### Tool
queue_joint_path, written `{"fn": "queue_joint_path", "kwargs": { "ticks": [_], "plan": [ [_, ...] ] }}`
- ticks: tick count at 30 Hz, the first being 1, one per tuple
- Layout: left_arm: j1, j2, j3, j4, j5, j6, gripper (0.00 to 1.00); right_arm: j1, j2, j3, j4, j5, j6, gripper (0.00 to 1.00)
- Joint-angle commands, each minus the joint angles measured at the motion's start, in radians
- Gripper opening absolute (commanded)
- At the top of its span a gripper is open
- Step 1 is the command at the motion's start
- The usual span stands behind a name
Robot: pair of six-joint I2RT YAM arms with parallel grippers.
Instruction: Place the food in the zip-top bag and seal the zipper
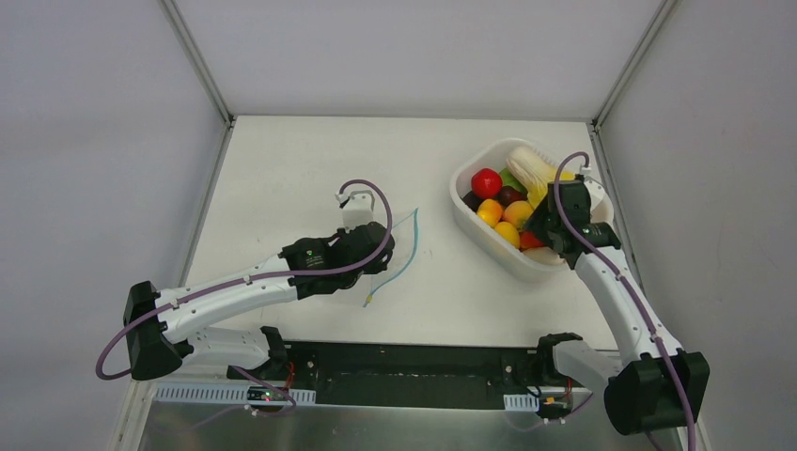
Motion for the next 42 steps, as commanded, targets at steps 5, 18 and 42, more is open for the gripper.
{"fn": "queue_joint_path", "kwargs": {
  "ticks": [5, 18, 42],
  "plan": [
    [0.014, -0.006, 0.027, 0.007, 0.024, 0.014, 0.0, -0.003, -0.156, 0.047, 0.063, -0.019, -0.001, 0.43],
    [0.014, 0.001, 0.036, -0.003, 0.045, 0.007, 0.0, -0.002, -0.24, -0.007, 0.299, -0.62, 0.238, 0.43],
    [0.019, -0.005, 0.051, 0.087, 0.101, 0.04, 0.0, 0.592, -0.07, 0.007, 0.532, -0.483, 0.161, 0.43]
  ]
}}
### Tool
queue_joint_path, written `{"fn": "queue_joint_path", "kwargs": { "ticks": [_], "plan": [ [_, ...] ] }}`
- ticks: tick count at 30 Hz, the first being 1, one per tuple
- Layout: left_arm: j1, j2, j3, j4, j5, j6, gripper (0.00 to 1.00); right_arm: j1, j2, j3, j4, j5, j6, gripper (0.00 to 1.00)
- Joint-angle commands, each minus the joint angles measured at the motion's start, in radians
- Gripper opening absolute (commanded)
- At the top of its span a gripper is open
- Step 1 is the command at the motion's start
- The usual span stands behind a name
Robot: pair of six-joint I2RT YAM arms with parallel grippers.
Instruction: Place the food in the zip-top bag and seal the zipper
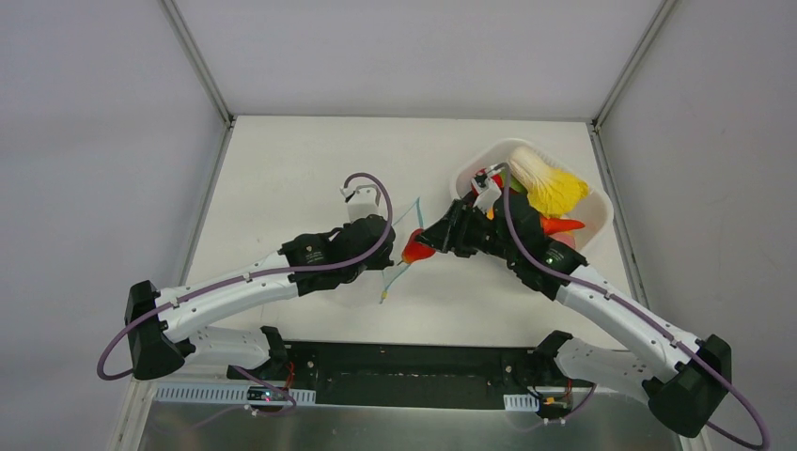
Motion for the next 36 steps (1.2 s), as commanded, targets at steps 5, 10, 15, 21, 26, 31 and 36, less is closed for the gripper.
{"fn": "queue_joint_path", "kwargs": {
  "ticks": [5, 10, 15, 21, 26, 31, 36],
  "plan": [
    [0.006, -0.026, 0.023, 0.055, 0.052, 0.041, 0.0, 0.099, 0.047, 0.103, 0.031, 0.172, -0.108, 0.45],
    [0.006, -0.047, 0.016, 0.08, 0.057, 0.052, 0.0, 0.136, 0.061, 0.134, 0.029, 0.219, -0.158, 0.51],
    [0.006, -0.082, 0.006, 0.084, 0.029, 0.055, 0.0, 0.145, 0.085, 0.179, -0.038, 0.185, -0.222, 0.71],
    [0.006, -0.141, -0.031, 0.119, -0.019, 0.058, 0.0, 0.145, 0.052, 0.188, 0.001, 0.073, -0.219, 0.83],
    [0.006, -0.168, -0.043, 0.107, -0.049, 0.057, 0.0, 0.145, -0.026, 0.197, -0.001, 0.103, -0.229, 0.84],
    [0.006, -0.17, -0.04, 0.082, -0.062, 0.057, 0.0, 0.145, -0.122, 0.194, -0.04, 0.329, -0.288, 0.86],
    [0.006, -0.163, -0.024, 0.045, -0.061, 0.054, 0.0, 0.132, -0.118, 0.207, -0.151, 0.744, -0.376, 0.92]
  ]
}}
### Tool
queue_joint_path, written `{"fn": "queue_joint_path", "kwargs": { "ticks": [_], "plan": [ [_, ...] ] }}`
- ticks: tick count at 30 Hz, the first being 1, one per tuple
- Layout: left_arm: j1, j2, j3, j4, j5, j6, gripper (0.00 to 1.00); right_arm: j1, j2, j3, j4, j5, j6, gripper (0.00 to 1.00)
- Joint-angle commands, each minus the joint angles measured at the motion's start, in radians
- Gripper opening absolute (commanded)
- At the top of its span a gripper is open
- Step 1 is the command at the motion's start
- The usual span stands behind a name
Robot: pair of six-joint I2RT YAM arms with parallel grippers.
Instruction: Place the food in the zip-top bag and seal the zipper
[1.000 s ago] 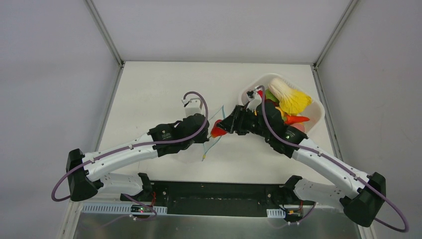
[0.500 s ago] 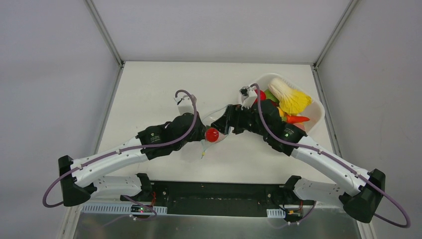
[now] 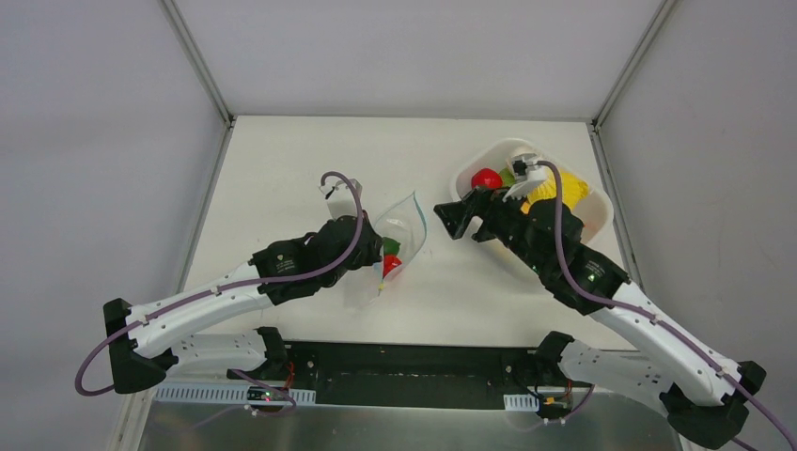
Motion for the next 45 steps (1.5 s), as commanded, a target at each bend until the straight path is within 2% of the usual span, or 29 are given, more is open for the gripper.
{"fn": "queue_joint_path", "kwargs": {
  "ticks": [1, 3, 8, 11, 15, 19, 22, 26, 31, 40, 45],
  "plan": [
    [0.006, -0.013, 0.016, -0.034, -0.037, 0.008, 0.0, -0.026, 0.036, 0.059, -0.102, 0.421, -0.114, 0.92],
    [0.006, -0.016, 0.015, -0.042, -0.036, 0.007, 0.0, -0.096, 0.1, 0.101, -0.176, 0.434, -0.115, 0.92],
    [0.006, -0.015, 0.022, -0.069, -0.02, 0.002, 0.0, -0.377, 0.265, 0.206, -0.291, 0.213, -0.053, 0.92],
    [0.006, -0.02, 0.019, -0.088, -0.01, -0.004, 0.0, -0.462, 0.314, 0.197, -0.292, 0.162, -0.009, 0.92],
    [0.006, -0.038, 0.001, -0.106, -0.019, -0.013, 0.0, -0.524, 0.355, 0.185, -0.373, 0.232, 0.035, 0.95],
    [0.008, -0.056, -0.024, -0.101, -0.026, -0.024, 0.0, -0.577, 0.304, 0.098, -0.376, 0.337, 0.058, 0.98],
    [0.009, -0.055, -0.028, -0.095, -0.024, -0.023, 0.0, -0.627, 0.253, 0.051, -0.357, 0.312, 0.07, 0.96],
    [0.009, -0.041, -0.02, -0.085, -0.018, -0.018, 0.0, -0.647, 0.217, 0.011, -0.259, 0.083, 0.04, 0.9],
    [0.011, -0.029, -0.012, -0.083, -0.007, -0.016, 0.0, -0.646, 0.296, 0.051, -0.175, -0.159, 0.028, 0.89],
    [0.011, -0.026, -0.021, -0.088, 0.016, -0.029, 0.0, -0.639, 0.512, 0.155, 0.011, -0.183, -0.097, 0.9],
    [0.011, -0.029, -0.011, -0.101, 0.038, -0.034, 0.0, -0.637, 0.642, 0.18, 0.088, -0.214, -0.369, 0.88]
  ]
}}
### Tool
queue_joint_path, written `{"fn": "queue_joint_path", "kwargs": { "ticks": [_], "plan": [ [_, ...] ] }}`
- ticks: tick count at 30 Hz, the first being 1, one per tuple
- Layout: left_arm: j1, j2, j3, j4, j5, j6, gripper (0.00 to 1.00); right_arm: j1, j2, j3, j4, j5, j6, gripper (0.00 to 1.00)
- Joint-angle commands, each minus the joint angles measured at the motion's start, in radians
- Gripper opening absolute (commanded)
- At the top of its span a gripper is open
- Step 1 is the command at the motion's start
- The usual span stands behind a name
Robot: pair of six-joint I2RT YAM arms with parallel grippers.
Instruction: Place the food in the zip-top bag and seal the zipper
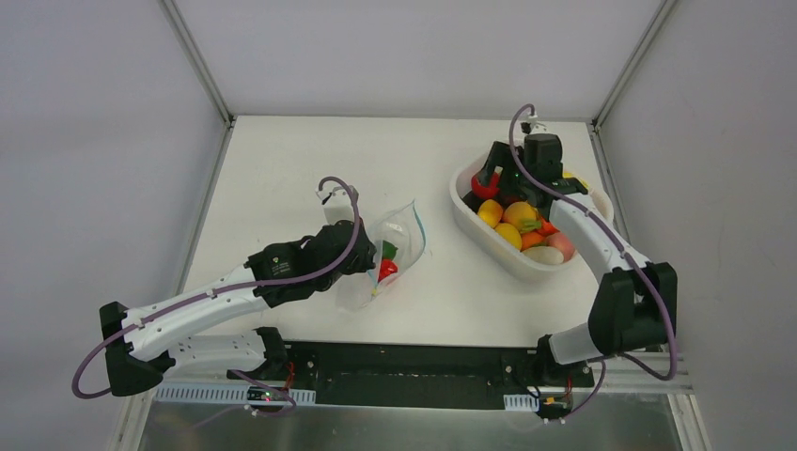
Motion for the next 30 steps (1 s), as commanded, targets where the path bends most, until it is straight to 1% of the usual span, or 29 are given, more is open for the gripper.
{"fn": "queue_joint_path", "kwargs": {
  "ticks": [1, 6, 10, 12, 15, 18, 22, 23, 28, 30],
  "plan": [
    [0.01, -0.002, 0.007, -0.015, 0.026, -0.029, 0.0, 0.008, 0.093, 0.053, 0.13, -0.044, -0.286, 0.87],
    [0.01, 0.004, 0.002, -0.017, 0.032, -0.031, 0.0, 0.008, 0.135, -0.029, 0.282, -0.153, -0.483, 0.88],
    [0.011, 0.028, 0.026, -0.034, 0.045, -0.025, 0.0, 0.006, 0.179, -0.024, 0.274, -0.149, -0.536, 0.88],
    [0.01, 0.033, 0.022, -0.03, 0.047, -0.031, 0.0, 0.007, 0.193, -0.032, 0.272, -0.164, -0.583, 0.89],
    [0.011, 0.033, 0.015, -0.025, 0.049, -0.035, 0.0, 0.007, 0.207, -0.039, 0.272, -0.146, -0.609, 0.9],
    [0.011, 0.031, 0.015, -0.027, 0.051, -0.036, 0.0, 0.007, 0.212, -0.041, 0.247, -0.161, -0.651, 0.9],
    [0.01, 0.027, 0.009, -0.024, 0.052, -0.044, 0.0, 0.007, 0.218, -0.034, 0.265, -0.141, -0.648, 0.91],
    [0.011, 0.027, 0.008, -0.024, 0.055, -0.044, 0.0, 0.006, 0.218, -0.03, 0.274, -0.132, -0.631, 0.9],
    [0.011, 0.027, 0.002, -0.016, 0.061, -0.049, 0.0, 0.007, 0.159, -0.055, 0.349, -0.109, -0.528, 0.67],
    [0.01, 0.028, -0.003, -0.012, 0.063, -0.051, 0.0, 0.008, 0.13, -0.059, 0.352, -0.123, -0.496, 0.61]
  ]
}}
